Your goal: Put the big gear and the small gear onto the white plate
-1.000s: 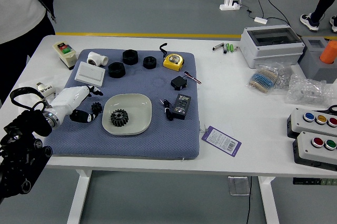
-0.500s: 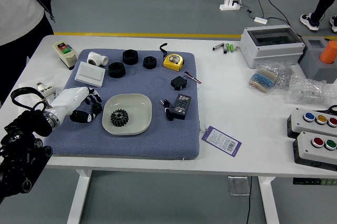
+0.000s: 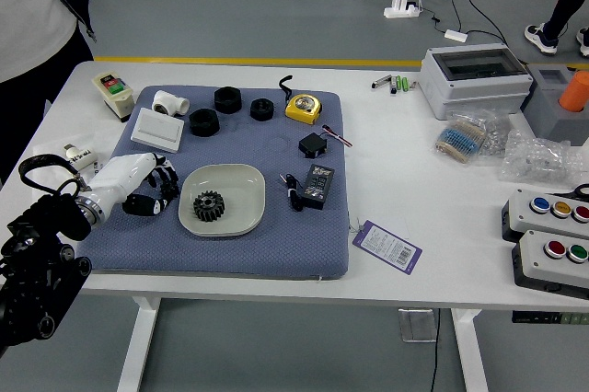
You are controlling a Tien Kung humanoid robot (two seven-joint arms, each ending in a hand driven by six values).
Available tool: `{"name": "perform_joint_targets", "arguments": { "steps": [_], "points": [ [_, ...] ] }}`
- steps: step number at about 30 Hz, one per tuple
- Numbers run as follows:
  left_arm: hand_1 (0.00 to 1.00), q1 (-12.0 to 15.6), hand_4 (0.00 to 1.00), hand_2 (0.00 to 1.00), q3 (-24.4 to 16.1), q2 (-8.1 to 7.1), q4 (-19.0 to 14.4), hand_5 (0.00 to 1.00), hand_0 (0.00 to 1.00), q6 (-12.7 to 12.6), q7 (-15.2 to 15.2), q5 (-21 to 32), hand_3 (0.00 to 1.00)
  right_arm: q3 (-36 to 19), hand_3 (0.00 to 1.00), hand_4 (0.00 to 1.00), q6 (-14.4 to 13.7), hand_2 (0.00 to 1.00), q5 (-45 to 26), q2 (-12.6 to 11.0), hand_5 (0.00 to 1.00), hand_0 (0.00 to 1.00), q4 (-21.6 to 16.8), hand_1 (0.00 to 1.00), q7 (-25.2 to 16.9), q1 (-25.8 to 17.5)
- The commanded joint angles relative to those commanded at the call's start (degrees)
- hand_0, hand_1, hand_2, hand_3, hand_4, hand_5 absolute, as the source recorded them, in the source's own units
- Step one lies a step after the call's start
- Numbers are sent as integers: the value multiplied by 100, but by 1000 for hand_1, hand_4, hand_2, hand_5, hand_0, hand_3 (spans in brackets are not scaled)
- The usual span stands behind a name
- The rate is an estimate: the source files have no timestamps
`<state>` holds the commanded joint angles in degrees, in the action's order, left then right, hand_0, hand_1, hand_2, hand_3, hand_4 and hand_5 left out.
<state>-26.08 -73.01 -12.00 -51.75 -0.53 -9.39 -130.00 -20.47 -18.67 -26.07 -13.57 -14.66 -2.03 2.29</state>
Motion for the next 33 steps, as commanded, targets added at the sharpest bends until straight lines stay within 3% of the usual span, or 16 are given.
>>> {"name": "perform_joint_targets", "arguments": {
  "steps": [11, 20, 26, 33],
  "points": [
    [471, 44, 521, 503, -82, -43, -249, 2, 494, -58, 15, 0, 543, 26, 561, 792, 5, 733, -7, 8, 648, 710, 1, 708, -3, -38],
    [468, 27, 511, 504, 224, -6, -988, 2, 494, -224, -16, 0, 545, 24, 562, 792, 4, 733, -1, 3, 648, 710, -3, 708, -2, -42],
    [472, -81, 494, 504, 807, 102, -1313, 2, 494, -328, -77, 0, 544, 6, 562, 792, 1, 733, 4, -3, 648, 710, -5, 708, 3, -26],
    [474, -163, 486, 508, 1134, 410, -1051, 2, 493, -318, -61, 0, 546, -14, 562, 792, -7, 733, 20, -18, 648, 710, -10, 708, 2, 6]
  ]
}}
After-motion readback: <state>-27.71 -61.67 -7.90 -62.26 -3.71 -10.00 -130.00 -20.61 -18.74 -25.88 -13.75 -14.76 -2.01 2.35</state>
